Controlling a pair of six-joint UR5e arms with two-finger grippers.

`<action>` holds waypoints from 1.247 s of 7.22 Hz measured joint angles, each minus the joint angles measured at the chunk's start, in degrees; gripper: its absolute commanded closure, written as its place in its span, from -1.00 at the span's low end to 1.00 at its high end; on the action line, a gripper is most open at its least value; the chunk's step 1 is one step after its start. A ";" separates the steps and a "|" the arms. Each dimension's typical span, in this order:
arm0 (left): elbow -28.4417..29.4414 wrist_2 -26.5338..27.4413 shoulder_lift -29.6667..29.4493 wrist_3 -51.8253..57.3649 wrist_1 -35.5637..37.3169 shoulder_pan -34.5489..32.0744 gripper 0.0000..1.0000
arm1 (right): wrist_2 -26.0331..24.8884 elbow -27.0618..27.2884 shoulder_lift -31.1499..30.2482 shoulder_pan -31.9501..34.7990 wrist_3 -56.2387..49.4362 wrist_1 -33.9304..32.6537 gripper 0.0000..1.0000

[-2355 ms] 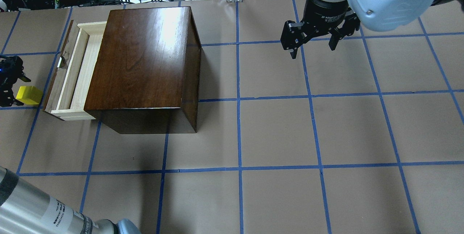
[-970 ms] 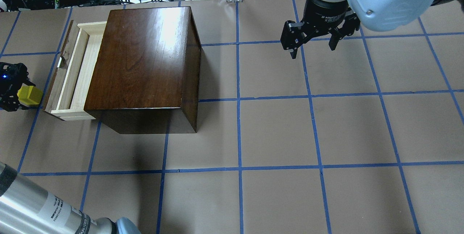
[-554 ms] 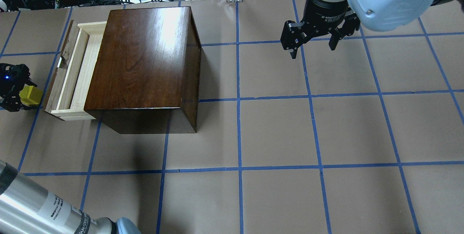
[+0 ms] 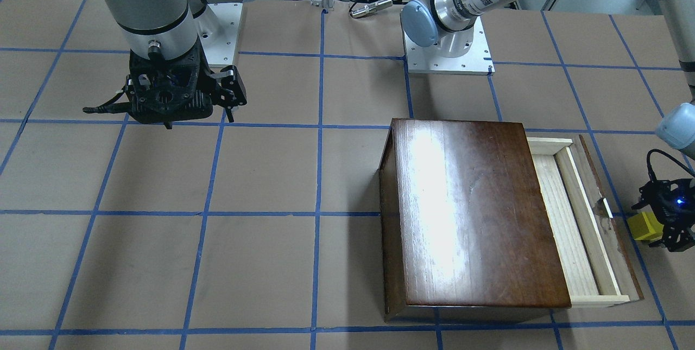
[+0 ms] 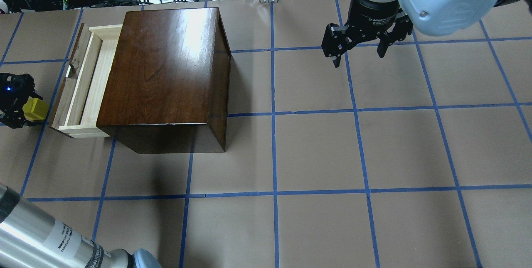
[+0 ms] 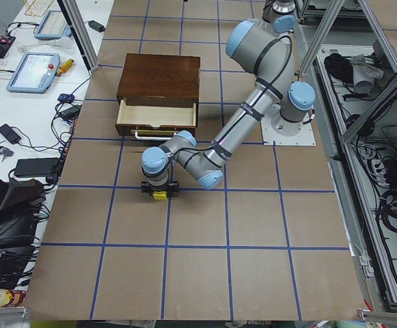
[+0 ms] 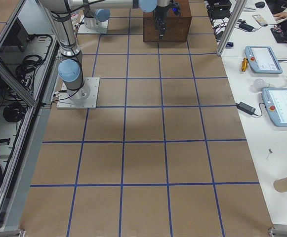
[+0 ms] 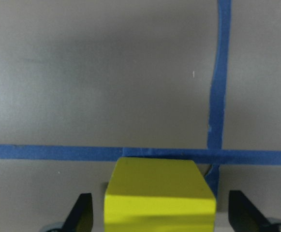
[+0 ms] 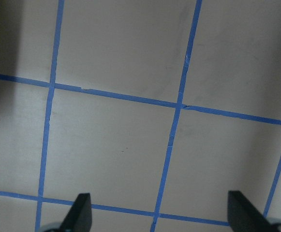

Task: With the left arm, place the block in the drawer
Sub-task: 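Close the left gripper on the yellow cube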

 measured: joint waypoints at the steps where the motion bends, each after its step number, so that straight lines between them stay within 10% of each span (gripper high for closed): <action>1: -0.03 -0.02 0.00 0.00 0.00 0.00 0.19 | 0.00 0.00 0.00 0.00 0.01 0.00 -1.00; 3: -0.01 0.00 0.05 0.00 0.05 0.00 0.92 | 0.00 0.00 0.00 0.00 -0.01 0.00 -1.00; 9: 0.03 0.07 0.08 0.00 0.15 0.00 1.00 | 0.00 0.00 0.00 0.00 0.04 0.00 -1.00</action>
